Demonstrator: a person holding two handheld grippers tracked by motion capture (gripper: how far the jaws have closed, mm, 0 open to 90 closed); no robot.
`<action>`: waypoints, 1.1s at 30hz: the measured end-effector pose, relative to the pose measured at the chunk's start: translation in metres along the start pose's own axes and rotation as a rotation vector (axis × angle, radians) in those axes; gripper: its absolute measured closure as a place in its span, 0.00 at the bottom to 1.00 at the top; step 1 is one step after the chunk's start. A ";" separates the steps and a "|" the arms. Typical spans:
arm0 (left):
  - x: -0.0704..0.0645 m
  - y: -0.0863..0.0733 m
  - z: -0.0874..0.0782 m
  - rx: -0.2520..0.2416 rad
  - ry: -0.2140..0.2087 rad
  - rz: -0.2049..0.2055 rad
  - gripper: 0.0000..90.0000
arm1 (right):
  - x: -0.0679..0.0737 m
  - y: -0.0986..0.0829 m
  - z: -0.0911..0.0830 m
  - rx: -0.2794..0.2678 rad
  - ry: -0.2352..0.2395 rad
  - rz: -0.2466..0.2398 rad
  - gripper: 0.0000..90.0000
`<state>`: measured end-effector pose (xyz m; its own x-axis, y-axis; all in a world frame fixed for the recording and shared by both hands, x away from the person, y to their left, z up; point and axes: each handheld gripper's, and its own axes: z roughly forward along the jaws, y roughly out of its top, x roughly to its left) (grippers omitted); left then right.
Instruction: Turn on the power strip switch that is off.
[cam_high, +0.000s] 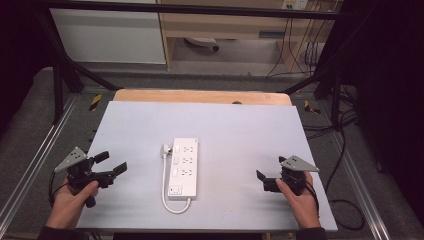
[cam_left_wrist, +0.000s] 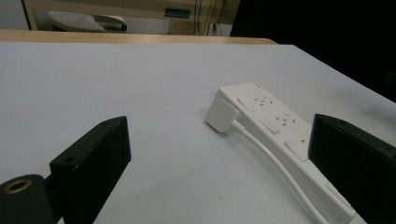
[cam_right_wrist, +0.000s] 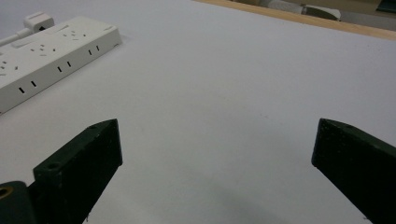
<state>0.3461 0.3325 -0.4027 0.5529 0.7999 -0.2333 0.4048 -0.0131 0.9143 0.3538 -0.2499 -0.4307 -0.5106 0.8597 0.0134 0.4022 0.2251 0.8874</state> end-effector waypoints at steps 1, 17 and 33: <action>-0.001 0.000 0.000 0.003 0.000 0.008 0.06 | 0.000 0.000 0.000 -0.001 0.000 -0.001 0.02; -0.007 0.000 -0.003 0.002 0.010 0.028 0.07 | 0.002 -0.002 -0.003 0.005 -0.001 0.000 0.02; -0.019 0.005 0.003 0.000 -0.020 0.055 0.07 | 0.002 -0.003 -0.004 0.003 -0.005 0.000 0.02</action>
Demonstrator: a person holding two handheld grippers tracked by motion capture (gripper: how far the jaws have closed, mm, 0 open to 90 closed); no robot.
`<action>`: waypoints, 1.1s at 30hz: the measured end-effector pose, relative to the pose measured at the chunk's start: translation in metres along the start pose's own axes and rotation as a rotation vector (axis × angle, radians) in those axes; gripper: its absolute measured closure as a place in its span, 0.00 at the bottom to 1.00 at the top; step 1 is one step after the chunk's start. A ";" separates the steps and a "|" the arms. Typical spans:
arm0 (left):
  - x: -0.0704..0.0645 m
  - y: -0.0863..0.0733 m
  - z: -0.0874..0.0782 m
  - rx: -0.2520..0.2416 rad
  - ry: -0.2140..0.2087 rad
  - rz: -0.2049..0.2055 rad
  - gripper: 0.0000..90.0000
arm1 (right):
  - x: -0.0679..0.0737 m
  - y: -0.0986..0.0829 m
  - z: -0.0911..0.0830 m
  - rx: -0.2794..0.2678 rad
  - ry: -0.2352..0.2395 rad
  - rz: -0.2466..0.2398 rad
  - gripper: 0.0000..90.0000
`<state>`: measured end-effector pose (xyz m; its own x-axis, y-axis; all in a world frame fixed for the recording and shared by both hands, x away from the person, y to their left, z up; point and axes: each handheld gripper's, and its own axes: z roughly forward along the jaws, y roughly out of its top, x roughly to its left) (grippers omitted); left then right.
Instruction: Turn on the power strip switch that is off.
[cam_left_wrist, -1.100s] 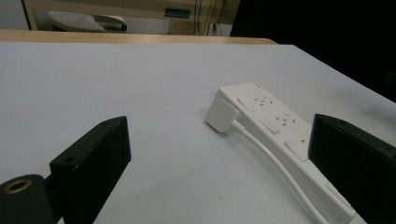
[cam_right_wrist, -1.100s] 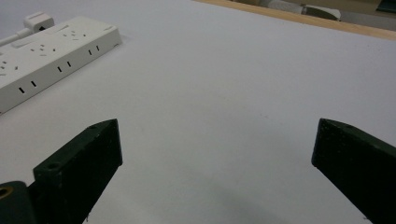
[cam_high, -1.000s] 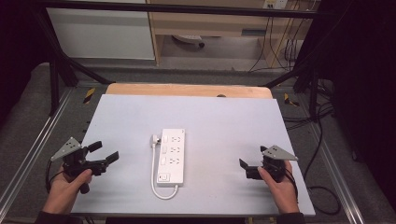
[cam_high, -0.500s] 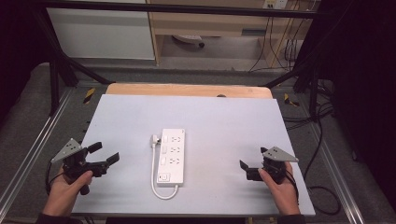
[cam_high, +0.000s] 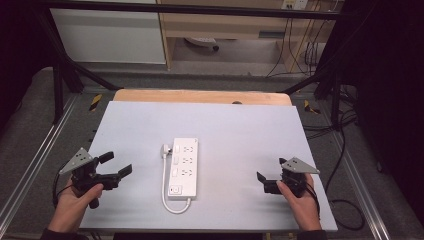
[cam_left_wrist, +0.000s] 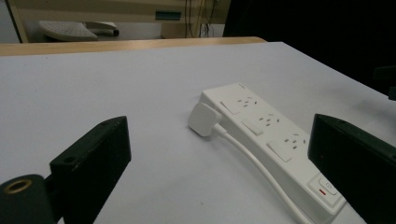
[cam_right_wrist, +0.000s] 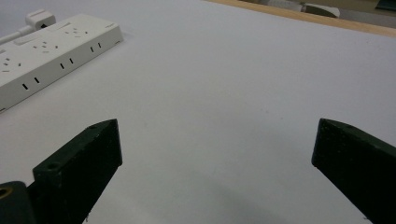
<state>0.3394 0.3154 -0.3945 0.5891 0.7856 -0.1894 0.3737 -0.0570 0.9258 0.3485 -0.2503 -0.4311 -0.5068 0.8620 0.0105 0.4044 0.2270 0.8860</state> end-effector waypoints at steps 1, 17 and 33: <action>0.000 0.001 0.000 -0.001 -0.003 0.001 0.06 | 0.000 0.000 0.000 0.000 0.000 0.000 0.02; -0.004 0.011 0.003 -0.012 -0.001 0.016 0.05 | 0.000 0.000 0.000 0.003 0.002 0.001 0.02; -0.016 0.016 0.018 -0.004 -0.035 0.042 0.06 | 0.000 -0.001 -0.001 0.000 0.000 0.006 0.02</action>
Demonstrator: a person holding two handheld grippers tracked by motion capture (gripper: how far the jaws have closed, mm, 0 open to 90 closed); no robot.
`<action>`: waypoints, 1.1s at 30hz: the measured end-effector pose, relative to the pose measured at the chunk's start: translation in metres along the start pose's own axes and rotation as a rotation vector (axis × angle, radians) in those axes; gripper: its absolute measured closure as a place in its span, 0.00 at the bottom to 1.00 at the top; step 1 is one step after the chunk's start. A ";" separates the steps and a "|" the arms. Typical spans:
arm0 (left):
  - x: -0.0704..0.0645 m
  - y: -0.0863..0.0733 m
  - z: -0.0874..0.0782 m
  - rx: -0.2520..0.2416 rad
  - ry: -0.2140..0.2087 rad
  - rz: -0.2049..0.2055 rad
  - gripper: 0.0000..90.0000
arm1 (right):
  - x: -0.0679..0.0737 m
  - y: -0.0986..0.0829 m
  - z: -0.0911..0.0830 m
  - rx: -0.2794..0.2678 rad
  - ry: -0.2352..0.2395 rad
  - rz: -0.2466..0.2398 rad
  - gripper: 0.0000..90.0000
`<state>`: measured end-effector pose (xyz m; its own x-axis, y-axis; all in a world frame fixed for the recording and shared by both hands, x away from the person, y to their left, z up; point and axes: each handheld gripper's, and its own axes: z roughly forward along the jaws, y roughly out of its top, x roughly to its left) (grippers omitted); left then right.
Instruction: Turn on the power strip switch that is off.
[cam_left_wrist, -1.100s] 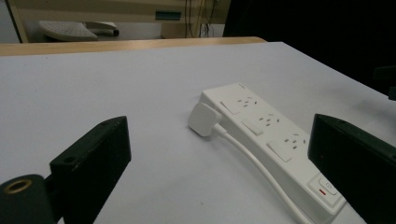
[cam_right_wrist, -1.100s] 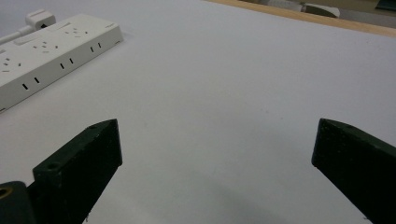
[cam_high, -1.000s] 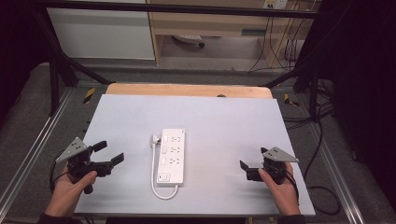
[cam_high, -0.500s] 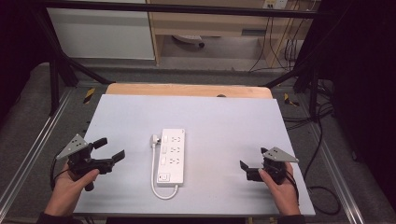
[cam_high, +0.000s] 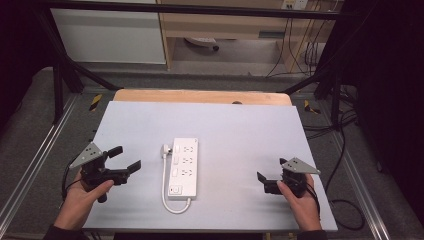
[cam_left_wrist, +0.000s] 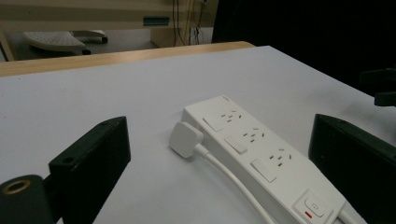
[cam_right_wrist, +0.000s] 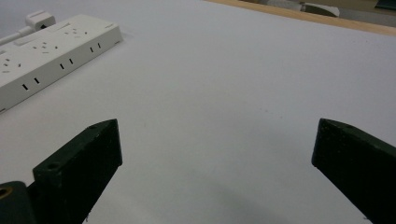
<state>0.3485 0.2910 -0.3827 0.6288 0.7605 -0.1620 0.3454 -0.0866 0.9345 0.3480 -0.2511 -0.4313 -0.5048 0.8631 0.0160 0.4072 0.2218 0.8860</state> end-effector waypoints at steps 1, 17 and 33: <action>-0.001 0.000 0.001 0.003 -0.002 -0.003 0.06 | 0.000 0.000 0.000 0.000 0.001 -0.001 0.02; -0.003 0.001 0.006 -0.018 0.016 -0.012 0.23 | 0.000 0.000 0.000 0.001 0.001 -0.002 0.02; -0.008 -0.001 0.021 0.027 -0.006 -0.006 0.42 | 0.000 0.000 0.000 0.002 0.006 -0.008 0.02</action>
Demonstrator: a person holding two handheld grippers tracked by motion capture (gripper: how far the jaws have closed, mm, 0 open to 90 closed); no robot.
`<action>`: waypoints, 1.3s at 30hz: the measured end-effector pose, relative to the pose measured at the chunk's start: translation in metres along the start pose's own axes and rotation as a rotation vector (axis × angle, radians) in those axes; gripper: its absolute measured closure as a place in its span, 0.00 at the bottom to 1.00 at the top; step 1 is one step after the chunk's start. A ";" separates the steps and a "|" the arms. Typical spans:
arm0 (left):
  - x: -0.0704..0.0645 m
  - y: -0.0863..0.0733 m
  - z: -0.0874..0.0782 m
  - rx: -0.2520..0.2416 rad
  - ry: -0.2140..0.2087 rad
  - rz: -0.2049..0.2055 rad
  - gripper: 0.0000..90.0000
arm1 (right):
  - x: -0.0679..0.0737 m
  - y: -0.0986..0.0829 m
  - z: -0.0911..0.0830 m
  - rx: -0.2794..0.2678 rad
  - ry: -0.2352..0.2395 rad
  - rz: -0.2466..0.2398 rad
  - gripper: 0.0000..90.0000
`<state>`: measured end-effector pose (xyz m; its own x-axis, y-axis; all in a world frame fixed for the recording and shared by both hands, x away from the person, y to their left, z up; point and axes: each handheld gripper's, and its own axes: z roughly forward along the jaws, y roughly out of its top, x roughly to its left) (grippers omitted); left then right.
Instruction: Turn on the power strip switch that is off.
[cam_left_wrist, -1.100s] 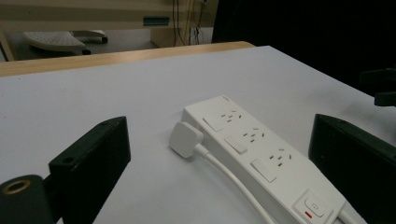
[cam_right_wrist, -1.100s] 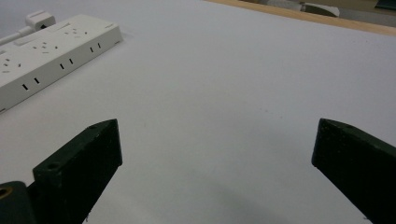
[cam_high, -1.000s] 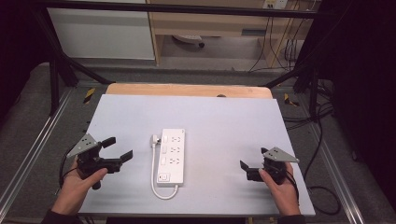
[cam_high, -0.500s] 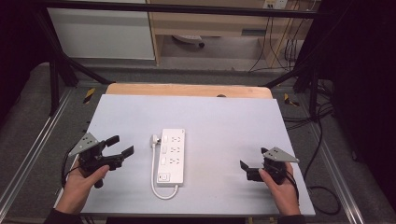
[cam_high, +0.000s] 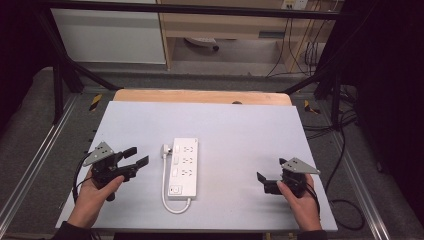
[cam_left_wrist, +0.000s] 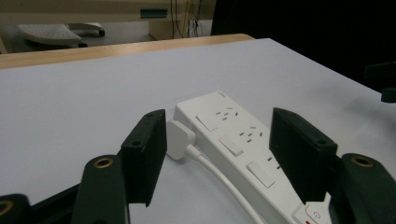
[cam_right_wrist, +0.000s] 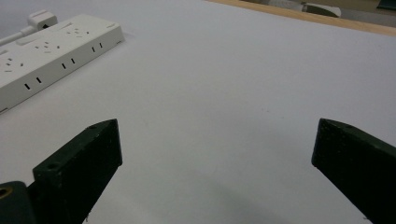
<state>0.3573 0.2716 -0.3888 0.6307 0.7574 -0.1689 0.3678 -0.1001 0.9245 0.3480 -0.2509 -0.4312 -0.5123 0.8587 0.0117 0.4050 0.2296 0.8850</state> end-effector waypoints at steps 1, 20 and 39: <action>0.000 0.000 0.001 0.004 -0.002 0.003 0.43 | 0.000 0.000 0.000 0.000 0.001 0.000 0.02; -0.005 -0.003 0.015 0.025 -0.029 0.019 0.67 | 0.000 0.000 0.000 -0.001 0.002 0.006 0.02; -0.016 -0.006 0.028 0.062 -0.068 0.050 0.73 | 0.000 0.000 0.000 0.001 0.004 0.001 0.02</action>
<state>0.3642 0.2421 -0.4010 0.6934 0.7051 -0.1482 0.3750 -0.1776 0.9099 0.3480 -0.2511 -0.4313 -0.5146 0.8573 0.0147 0.4067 0.2290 0.8844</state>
